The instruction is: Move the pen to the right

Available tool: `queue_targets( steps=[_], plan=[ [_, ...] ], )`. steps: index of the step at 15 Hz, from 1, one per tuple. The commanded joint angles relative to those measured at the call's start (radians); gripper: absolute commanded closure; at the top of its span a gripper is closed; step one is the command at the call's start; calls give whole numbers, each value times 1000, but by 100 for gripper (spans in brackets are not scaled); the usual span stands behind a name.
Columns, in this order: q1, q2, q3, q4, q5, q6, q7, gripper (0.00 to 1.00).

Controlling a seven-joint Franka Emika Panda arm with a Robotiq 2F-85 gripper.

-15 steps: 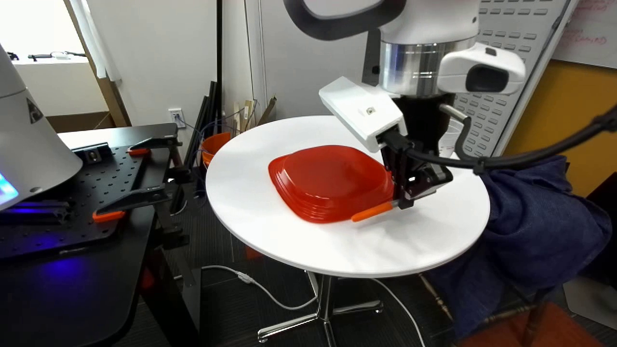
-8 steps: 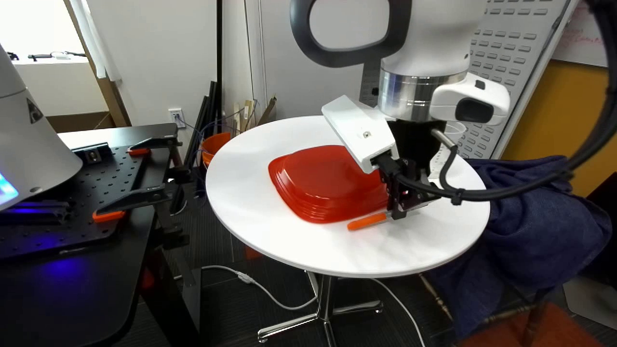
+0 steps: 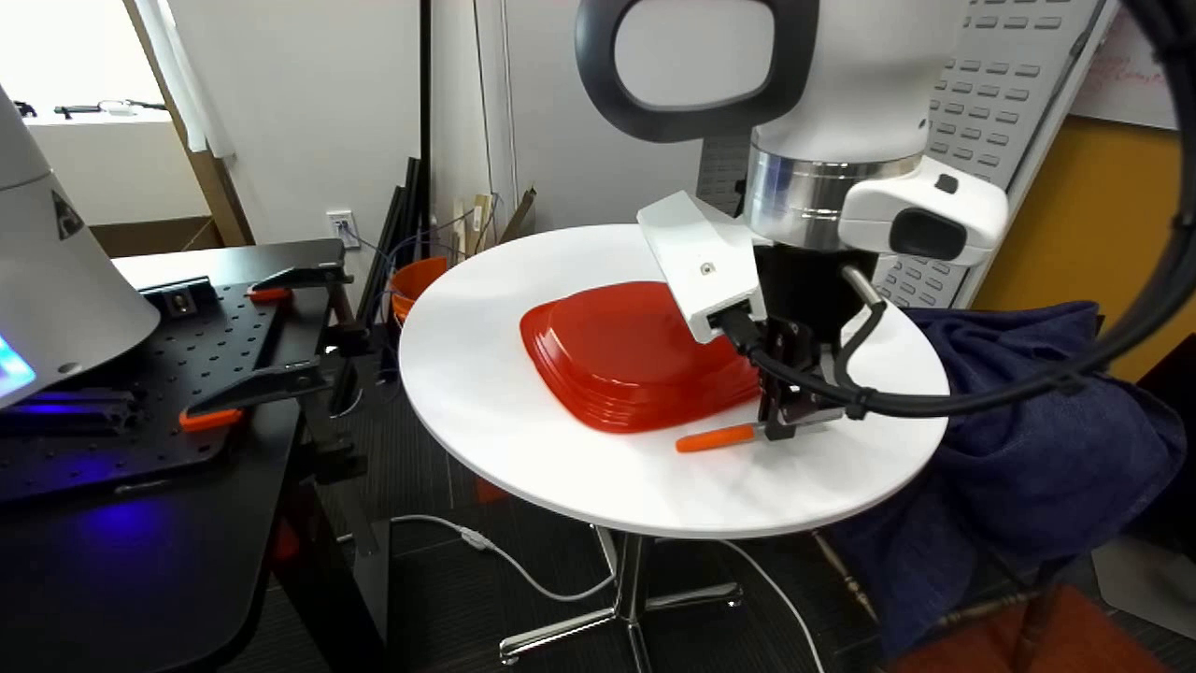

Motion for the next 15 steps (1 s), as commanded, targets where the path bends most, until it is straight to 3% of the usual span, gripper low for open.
queue_targets(
  steps=[1,2,3,4,12,15],
  plan=[
    [19,7,-30,35,-27,-49,64,97],
    [19,7,-33,38,-28,-55,71,97],
    [20,8,-35,40,-28,-58,74,62],
    [23,10,-39,44,-29,-60,79,61],
    [25,10,-37,54,-26,-74,86,2],
    [28,4,-36,47,-26,-70,84,0]
  ],
)
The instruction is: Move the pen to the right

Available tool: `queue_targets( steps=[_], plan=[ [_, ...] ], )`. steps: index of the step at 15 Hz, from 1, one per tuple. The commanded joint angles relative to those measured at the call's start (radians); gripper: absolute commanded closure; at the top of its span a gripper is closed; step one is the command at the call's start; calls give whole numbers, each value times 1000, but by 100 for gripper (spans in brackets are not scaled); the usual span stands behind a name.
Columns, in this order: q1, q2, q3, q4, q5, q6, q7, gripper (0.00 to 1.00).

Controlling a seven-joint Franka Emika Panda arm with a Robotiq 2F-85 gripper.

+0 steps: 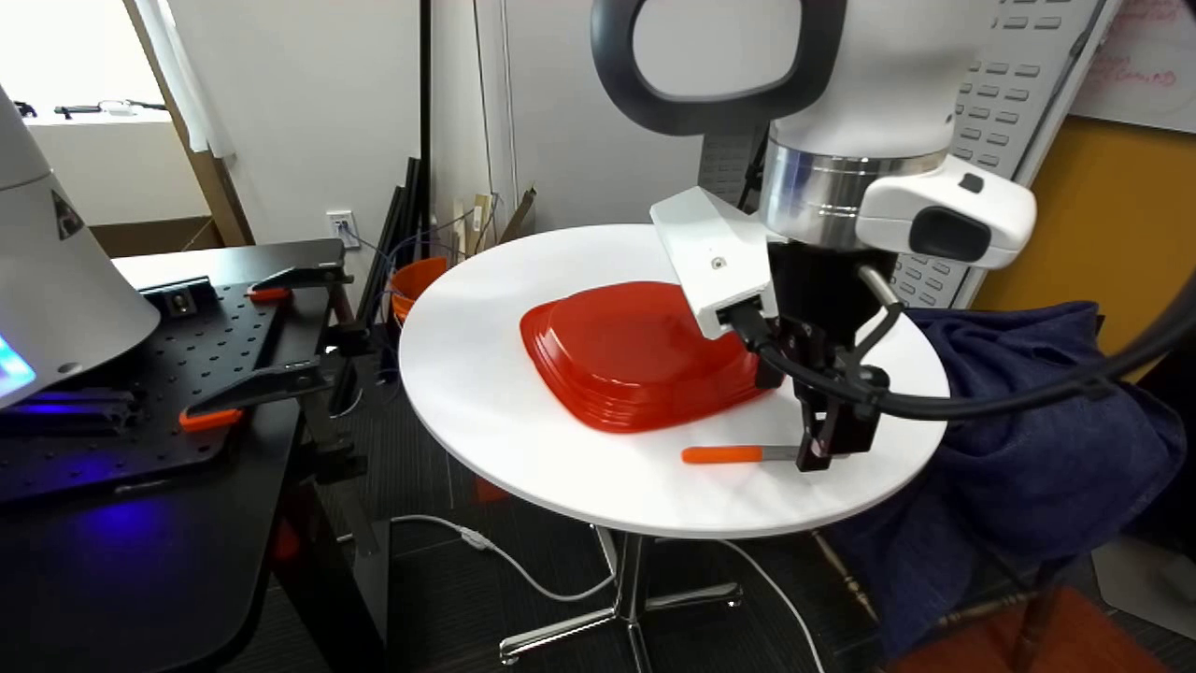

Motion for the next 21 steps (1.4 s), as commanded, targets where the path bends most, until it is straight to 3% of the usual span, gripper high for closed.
queue_targets(
  steps=[1,10,14,21],
  plan=[
    [20,-5,-16,14,-23,-33,45,0],
    [27,-57,-12,-56,-18,0,42,0],
    [13,-148,12,-159,-1,3,13,0],
    [53,-366,-25,-381,-12,49,34,0]
  ],
)
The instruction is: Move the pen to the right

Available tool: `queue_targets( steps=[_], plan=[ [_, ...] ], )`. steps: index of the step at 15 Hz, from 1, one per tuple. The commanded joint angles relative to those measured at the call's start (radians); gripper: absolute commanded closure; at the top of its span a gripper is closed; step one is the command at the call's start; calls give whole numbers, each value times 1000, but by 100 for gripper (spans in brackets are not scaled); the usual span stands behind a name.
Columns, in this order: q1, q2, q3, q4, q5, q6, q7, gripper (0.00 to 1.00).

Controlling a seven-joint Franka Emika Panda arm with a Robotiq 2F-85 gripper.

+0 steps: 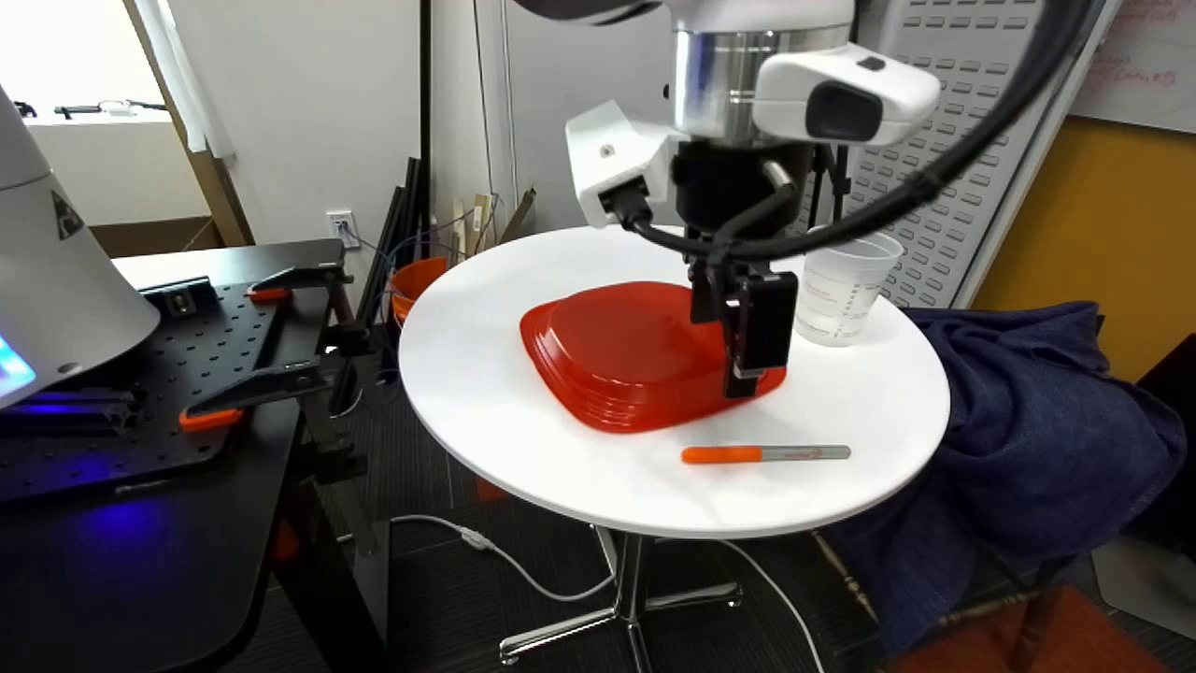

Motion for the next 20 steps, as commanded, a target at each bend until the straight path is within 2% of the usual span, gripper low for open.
queue_targets(
  steps=[1,10,11,20],
  plan=[
    [36,-154,-30,-148,-13,41,34,0],
    [79,-328,-61,-293,-15,116,20,0],
    [76,-274,-60,-241,5,80,-2,0],
    [88,-303,-71,-266,3,88,0,0]
  ],
)
